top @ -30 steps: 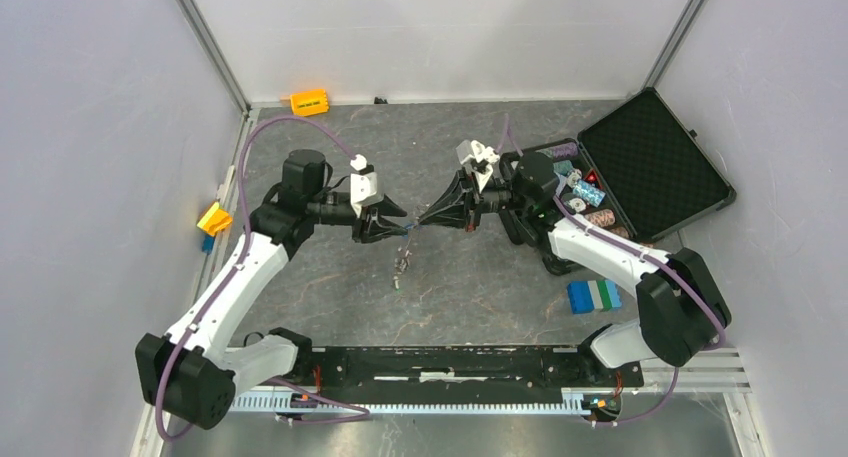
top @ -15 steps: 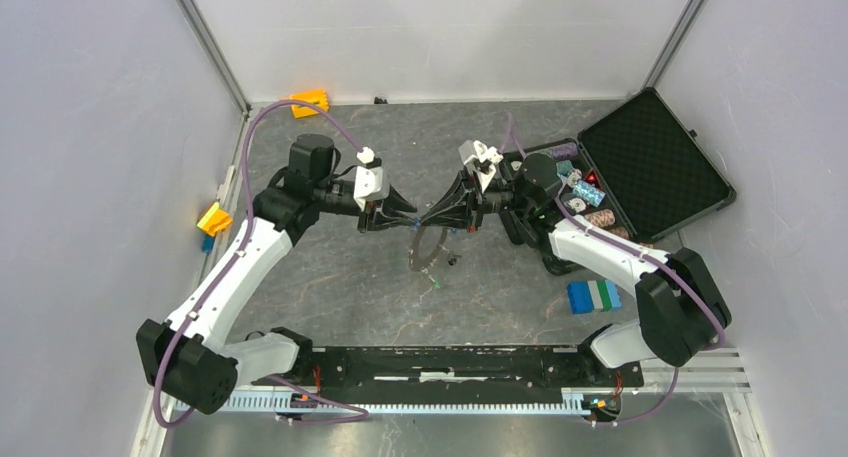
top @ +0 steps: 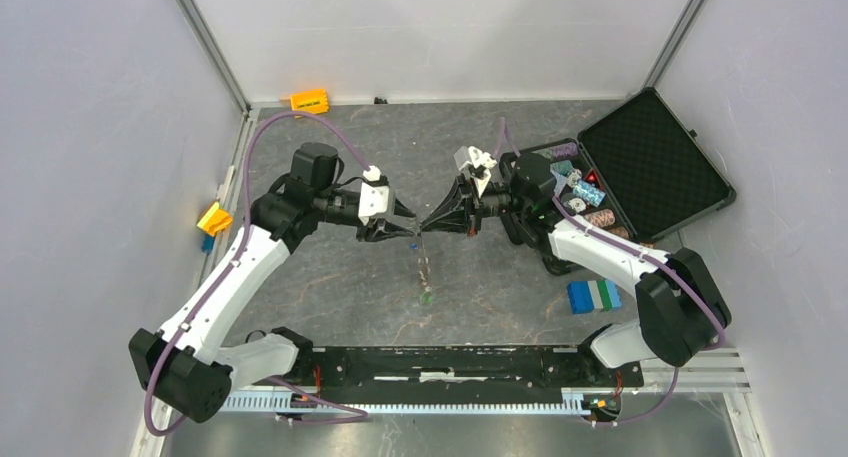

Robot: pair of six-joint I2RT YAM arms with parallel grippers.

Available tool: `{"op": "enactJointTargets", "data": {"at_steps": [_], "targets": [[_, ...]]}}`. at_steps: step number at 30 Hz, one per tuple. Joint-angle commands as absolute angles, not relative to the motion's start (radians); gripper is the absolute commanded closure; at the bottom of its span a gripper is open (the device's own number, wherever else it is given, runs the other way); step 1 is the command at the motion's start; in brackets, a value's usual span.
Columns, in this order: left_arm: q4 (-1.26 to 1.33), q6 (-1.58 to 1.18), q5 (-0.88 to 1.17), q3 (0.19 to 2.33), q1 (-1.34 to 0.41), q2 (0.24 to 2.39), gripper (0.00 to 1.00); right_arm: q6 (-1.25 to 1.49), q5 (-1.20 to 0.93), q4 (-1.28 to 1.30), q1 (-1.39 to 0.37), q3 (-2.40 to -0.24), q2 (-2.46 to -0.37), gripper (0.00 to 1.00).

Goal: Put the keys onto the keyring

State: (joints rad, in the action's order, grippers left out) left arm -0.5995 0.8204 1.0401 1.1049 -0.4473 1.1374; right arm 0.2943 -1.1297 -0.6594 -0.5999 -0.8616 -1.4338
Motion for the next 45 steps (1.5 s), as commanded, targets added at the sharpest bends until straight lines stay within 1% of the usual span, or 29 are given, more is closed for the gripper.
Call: {"op": "enactJointTargets", "data": {"at_steps": [1, 3, 6, 8, 12, 14, 18, 24, 30, 39, 45], "targets": [[-0.607, 0.866, 0.991, 1.089, -0.451, 1.097, 0.52, 0.244, -1.152, -0.648, -0.599, -0.906, -1.401, 1.0], [-0.608, 0.863, 0.974, 1.086, -0.451, 1.09, 0.43, 0.239, -1.155, -0.643, -0.6, -0.907, -1.398, 1.0], [-0.585, 0.845, 0.968, 1.064, -0.452, 1.081, 0.39, 0.241, -1.158, -0.649, -0.6, -0.902, -1.394, 1.0], [-0.558, 0.835, 0.972, 1.044, -0.451, 1.077, 0.41, 0.253, -1.159, -0.665, -0.6, -0.896, -1.388, 1.0], [-0.497, 0.797, 0.975, 1.024, -0.451, 1.088, 0.55, 0.281, -1.167, -0.709, -0.6, -0.88, -1.384, 1.0], [-0.494, 0.791, 0.989, 1.038, -0.45, 1.101, 0.57, 0.278, -1.169, -0.709, -0.6, -0.879, -1.384, 1.0], [-0.554, 0.829, 1.012, 1.092, -0.45, 1.132, 0.6, 0.275, -1.171, -0.706, -0.6, -0.876, -1.386, 1.0], [-0.694, 0.962, 1.038, 1.154, -0.451, 1.164, 0.61, 0.267, -1.171, -0.698, -0.6, -0.876, -1.394, 1.0], [-0.699, 0.971, 1.042, 1.164, -0.452, 1.168, 0.63, 0.268, -1.175, -0.699, -0.6, -0.875, -1.398, 1.0], [-0.699, 0.989, 1.044, 1.118, -0.454, 1.18, 0.64, 0.286, -1.176, -0.718, -0.601, -0.875, -1.397, 1.0], [-0.701, 0.987, 1.049, 1.116, -0.477, 1.205, 0.68, 0.304, -1.175, -0.738, -0.603, -0.874, -1.402, 1.0]]}}
